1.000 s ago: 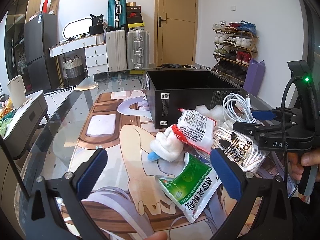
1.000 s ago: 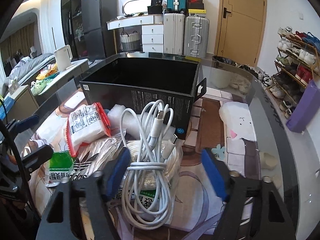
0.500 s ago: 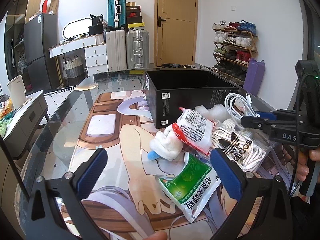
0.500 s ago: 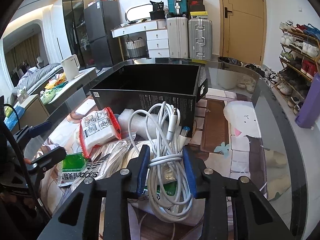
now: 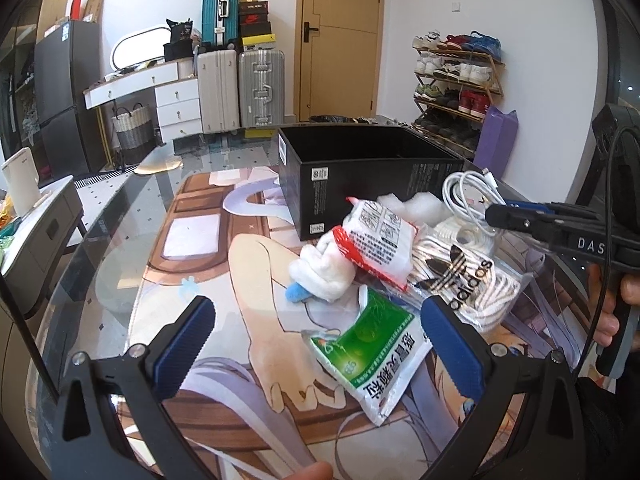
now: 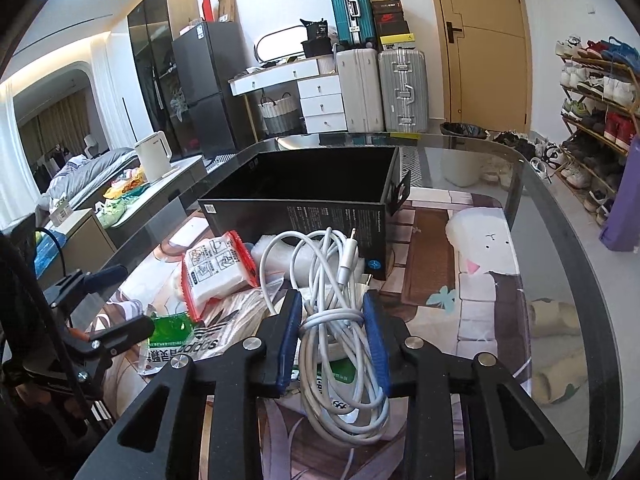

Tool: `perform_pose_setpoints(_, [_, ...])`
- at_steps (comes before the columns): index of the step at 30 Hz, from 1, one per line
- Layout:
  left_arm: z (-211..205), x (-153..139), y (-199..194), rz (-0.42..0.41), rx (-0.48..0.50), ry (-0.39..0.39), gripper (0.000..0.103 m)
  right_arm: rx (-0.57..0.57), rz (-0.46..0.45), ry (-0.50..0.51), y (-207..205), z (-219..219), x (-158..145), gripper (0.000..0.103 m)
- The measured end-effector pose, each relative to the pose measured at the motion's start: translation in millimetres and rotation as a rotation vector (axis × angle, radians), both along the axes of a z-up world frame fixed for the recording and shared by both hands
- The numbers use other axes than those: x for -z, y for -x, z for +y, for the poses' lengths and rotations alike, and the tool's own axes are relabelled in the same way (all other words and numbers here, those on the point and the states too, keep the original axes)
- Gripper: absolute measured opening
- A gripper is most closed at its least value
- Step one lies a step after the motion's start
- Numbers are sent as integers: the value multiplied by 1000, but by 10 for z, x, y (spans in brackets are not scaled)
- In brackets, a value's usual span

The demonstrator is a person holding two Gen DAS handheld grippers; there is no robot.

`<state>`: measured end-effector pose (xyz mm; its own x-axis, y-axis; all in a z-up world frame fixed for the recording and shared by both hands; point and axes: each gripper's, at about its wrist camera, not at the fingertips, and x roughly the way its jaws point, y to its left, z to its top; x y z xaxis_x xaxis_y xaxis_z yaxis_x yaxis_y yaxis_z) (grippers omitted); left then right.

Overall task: Organize soft objects
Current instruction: 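Lower the right tool onto the coiled white cable and close on it, then grasp the green-and-white medicine packet with the left tool while the right tool holds the cable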

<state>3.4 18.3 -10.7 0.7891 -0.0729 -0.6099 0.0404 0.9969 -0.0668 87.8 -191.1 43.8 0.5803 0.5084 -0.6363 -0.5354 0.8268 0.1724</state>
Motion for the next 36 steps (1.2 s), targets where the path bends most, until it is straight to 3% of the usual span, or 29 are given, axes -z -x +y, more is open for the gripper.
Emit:
perform_pose_setpoints(16, [-236,166,-61,125,124,-65,102,-7,-23,-23,41,-49,-99,32])
perform_pose_setpoints(20, [-238,203,-112,153,127,-64,87,-12,-21,-26,32,-51,-96,32])
perform_pose_setpoints(28, [-305,183,-60,151,180,-69,75,-20,-16,-29,21,-53,-111,32])
perform_pose_setpoints(36, [-284,140,-61,172,182,-70,75,-20,-17,-28,21,-53,-112,32])
